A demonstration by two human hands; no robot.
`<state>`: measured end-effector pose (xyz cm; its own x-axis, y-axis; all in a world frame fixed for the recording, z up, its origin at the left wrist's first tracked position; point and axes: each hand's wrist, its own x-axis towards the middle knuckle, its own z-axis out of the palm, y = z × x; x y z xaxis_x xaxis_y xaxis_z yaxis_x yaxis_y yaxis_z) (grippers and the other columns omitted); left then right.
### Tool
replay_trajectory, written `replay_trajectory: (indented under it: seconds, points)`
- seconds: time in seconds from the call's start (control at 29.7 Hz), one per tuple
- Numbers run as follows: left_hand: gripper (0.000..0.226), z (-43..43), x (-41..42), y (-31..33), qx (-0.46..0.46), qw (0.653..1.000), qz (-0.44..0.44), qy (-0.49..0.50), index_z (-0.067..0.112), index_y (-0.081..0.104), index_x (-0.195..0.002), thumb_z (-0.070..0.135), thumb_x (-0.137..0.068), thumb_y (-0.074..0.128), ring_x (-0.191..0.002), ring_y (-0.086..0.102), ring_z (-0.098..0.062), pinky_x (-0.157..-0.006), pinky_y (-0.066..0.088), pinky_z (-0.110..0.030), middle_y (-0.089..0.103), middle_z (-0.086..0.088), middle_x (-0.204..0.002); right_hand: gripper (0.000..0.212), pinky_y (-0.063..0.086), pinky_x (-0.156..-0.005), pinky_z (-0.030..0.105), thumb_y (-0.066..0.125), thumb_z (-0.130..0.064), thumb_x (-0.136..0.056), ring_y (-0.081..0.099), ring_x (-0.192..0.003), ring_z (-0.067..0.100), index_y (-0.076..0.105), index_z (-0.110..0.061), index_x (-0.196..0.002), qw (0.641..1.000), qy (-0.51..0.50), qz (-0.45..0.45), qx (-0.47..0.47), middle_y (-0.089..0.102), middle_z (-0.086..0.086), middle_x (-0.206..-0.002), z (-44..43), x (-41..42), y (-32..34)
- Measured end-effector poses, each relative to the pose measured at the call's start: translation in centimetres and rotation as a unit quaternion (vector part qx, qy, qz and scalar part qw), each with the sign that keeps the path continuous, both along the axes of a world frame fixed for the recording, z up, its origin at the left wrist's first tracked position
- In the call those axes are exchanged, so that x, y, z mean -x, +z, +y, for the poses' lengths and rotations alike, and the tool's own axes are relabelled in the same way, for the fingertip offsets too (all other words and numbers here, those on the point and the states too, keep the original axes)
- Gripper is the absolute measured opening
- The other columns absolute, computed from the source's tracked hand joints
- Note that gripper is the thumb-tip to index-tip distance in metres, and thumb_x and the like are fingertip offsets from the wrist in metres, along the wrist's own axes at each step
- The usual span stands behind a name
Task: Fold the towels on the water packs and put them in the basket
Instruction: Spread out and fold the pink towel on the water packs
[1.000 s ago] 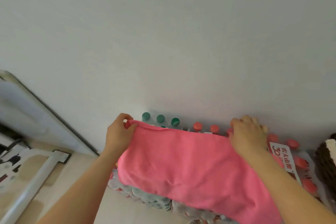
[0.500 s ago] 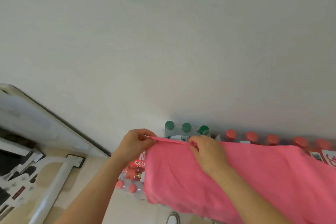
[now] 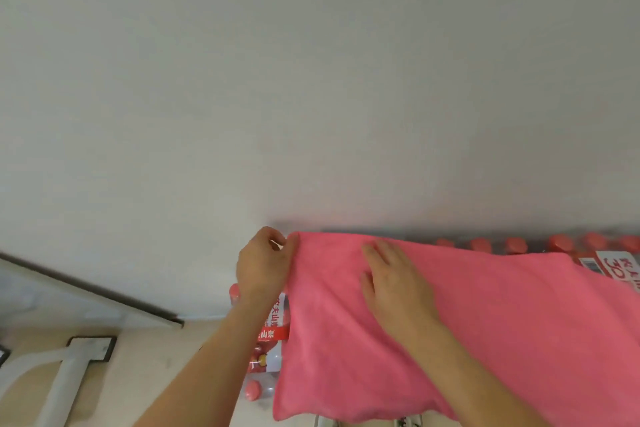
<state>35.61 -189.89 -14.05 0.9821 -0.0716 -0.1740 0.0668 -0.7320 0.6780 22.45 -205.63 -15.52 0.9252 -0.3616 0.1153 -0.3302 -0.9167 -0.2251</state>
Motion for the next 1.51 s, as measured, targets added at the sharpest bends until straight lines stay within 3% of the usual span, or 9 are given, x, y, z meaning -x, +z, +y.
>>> replay_trajectory:
  seconds: [0.17,0.34,0.47,0.71,0.88,1.14,1.31,1.41,1.51]
  points:
    - [0.023,0.2,3.0,-0.9,-0.033,0.933,-0.237,-0.270,0.020,0.066,-0.103,0.029,-0.084,0.057,-0.097,0.056,-0.013,-0.078,0.047,-0.024,0.064,0.005,-0.106,0.054,0.052,-0.089,0.041,0.040,-0.026,-0.078,0.059,-0.118,0.024,0.062,-0.012,-0.126,0.994,0.010,0.113,0.005,0.063,0.010,-0.126,1.3,0.6,-0.7]
    - [0.057,-0.4,5.2,-3.1,-0.164,0.875,-0.201,-0.410,0.011,0.045,-0.140,0.041,-0.093,0.036,-0.137,0.039,-0.023,-0.105,0.041,-0.045,0.043,-0.008,-0.147,0.066,0.030,-0.109,0.049,0.019,-0.042,-0.084,0.029,-0.142,0.019,0.039,-0.026,-0.144,0.989,0.053,0.127,-0.060,0.034,0.002,-0.154,0.3,1.3,1.1]
    - [0.059,-0.6,5.4,-2.4,-0.226,0.856,-0.218,-0.411,0.006,0.052,-0.133,0.039,-0.089,0.034,-0.127,0.051,-0.025,-0.096,0.047,-0.049,0.051,-0.010,-0.140,0.076,0.020,-0.112,0.047,0.007,-0.051,-0.077,0.016,-0.146,0.014,0.027,-0.033,-0.148,0.989,-0.039,0.091,-0.109,0.023,-0.005,-0.158,-1.4,4.8,3.5]
    - [0.052,-4.0,6.1,0.0,-0.278,0.823,-0.257,-0.424,-0.001,0.065,-0.101,0.015,-0.064,0.034,-0.090,0.064,-0.037,-0.065,0.054,-0.042,0.065,-0.018,-0.102,0.040,0.041,-0.099,0.049,0.051,-0.029,-0.093,0.047,-0.125,0.029,0.052,-0.016,-0.132,0.937,-0.335,-0.029,-0.101,0.053,0.007,-0.136,-9.1,16.2,5.1]
    - [0.054,-12.2,10.9,2.3,-0.133,0.808,-0.264,-0.510,0.013,0.068,-0.107,0.024,-0.066,0.034,-0.100,0.064,-0.028,-0.086,0.052,-0.033,0.066,-0.011,-0.113,0.050,0.040,-0.100,0.051,0.045,-0.035,-0.095,0.043,-0.127,0.032,0.041,-0.012,-0.140,0.883,-0.447,-0.011,-0.145,0.049,0.011,-0.138,-14.6,20.2,4.6]
    - [0.039,-25.6,18.1,3.5,0.013,0.797,-0.184,-0.575,0.009,0.069,-0.102,0.023,-0.081,0.040,-0.096,0.063,-0.025,-0.088,0.038,-0.026,0.068,-0.006,-0.108,0.033,0.048,-0.087,0.044,0.052,-0.043,-0.091,0.053,-0.102,0.025,0.059,-0.016,-0.109,0.875,-0.458,0.027,-0.155,0.056,0.007,-0.109,-20.2,20.7,3.0]
    - [0.036,-31.4,19.9,4.7,0.044,0.799,-0.135,-0.585,0.013,0.066,-0.114,0.006,-0.081,0.057,-0.101,0.060,-0.021,-0.084,0.036,-0.017,0.065,-0.002,-0.115,0.024,0.042,-0.065,0.035,0.066,-0.020,-0.082,0.053,-0.076,0.022,0.046,-0.022,-0.068,0.914,-0.356,-0.081,-0.178,0.052,-0.001,-0.079,-21.5,20.2,2.8]
    - [0.048,-32.7,20.0,5.4,0.014,0.769,-0.095,-0.632,0.025,0.055,-0.130,0.011,-0.084,0.061,-0.106,0.056,-0.014,-0.090,0.040,-0.022,0.060,0.004,-0.123,0.009,0.036,-0.059,0.030,0.068,-0.012,-0.079,0.050,-0.067,0.013,0.060,-0.017,-0.079,0.924,-0.278,-0.174,-0.194,0.054,-0.009,-0.073,-22.2,20.6,3.5]
    - [0.022,-33.3,19.6,6.2,0.018,0.777,-0.092,-0.623,0.027,0.067,-0.105,0.017,-0.086,0.062,-0.077,0.057,-0.011,-0.071,0.042,-0.024,0.063,0.009,-0.084,0.005,0.043,-0.062,0.023,0.063,-0.019,-0.087,0.058,-0.070,0.004,0.064,-0.022,-0.091,0.903,-0.251,-0.225,-0.266,0.065,-0.013,-0.081,-22.9,21.1,4.5]
